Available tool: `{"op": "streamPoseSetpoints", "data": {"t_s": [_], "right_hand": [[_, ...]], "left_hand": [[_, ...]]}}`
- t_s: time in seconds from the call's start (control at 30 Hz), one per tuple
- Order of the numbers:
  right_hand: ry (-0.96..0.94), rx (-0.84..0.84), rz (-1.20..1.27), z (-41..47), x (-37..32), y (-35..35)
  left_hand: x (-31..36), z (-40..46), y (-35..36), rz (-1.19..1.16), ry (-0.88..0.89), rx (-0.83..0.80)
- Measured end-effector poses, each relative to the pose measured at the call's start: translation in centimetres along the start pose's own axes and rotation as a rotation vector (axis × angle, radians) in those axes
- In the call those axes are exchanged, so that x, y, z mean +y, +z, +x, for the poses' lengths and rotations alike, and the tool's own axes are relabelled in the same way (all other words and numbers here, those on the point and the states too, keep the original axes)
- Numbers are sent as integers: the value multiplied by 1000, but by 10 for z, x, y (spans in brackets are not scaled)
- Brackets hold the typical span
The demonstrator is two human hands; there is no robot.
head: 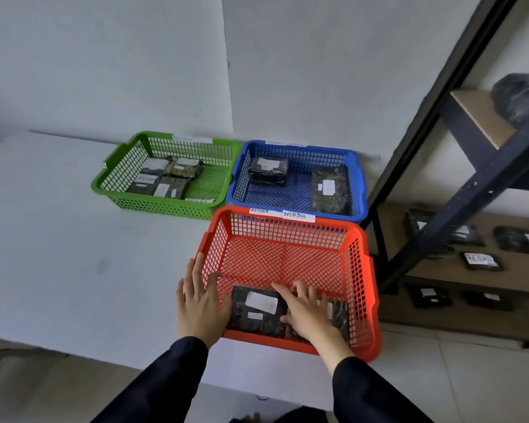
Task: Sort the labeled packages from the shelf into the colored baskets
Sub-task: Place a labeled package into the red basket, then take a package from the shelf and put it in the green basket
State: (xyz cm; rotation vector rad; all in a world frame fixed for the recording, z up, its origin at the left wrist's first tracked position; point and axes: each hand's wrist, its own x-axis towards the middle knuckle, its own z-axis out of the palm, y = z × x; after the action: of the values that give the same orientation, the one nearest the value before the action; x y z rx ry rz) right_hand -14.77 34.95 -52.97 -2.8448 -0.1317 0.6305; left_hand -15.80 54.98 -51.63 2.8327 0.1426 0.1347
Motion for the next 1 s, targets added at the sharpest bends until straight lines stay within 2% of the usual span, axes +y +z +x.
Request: {"op": "streamPoseSetpoints", "data": {"t_s": [0.2,0.33,0.47,0.7,0.8,1.0], "right_hand": [[-42,13,-68,-4,1,-18],[-54,45,61,-6,10,-31],[-85,119,190,-13,22,-61],[-100,497,331,-53,85,-138],[-81,610,395,-85,139,-165],[-4,753,398,-161,264,-193]], "left_hand": [[-5,1,2,-17,40,-20],[3,2,-5,-129,80,-16],[40,10,-23,-197,186,-9],[157,37,-53,-310,466,-27],[222,41,-56,-328,550,-63],[361,13,-43,-388,684,-38]]}}
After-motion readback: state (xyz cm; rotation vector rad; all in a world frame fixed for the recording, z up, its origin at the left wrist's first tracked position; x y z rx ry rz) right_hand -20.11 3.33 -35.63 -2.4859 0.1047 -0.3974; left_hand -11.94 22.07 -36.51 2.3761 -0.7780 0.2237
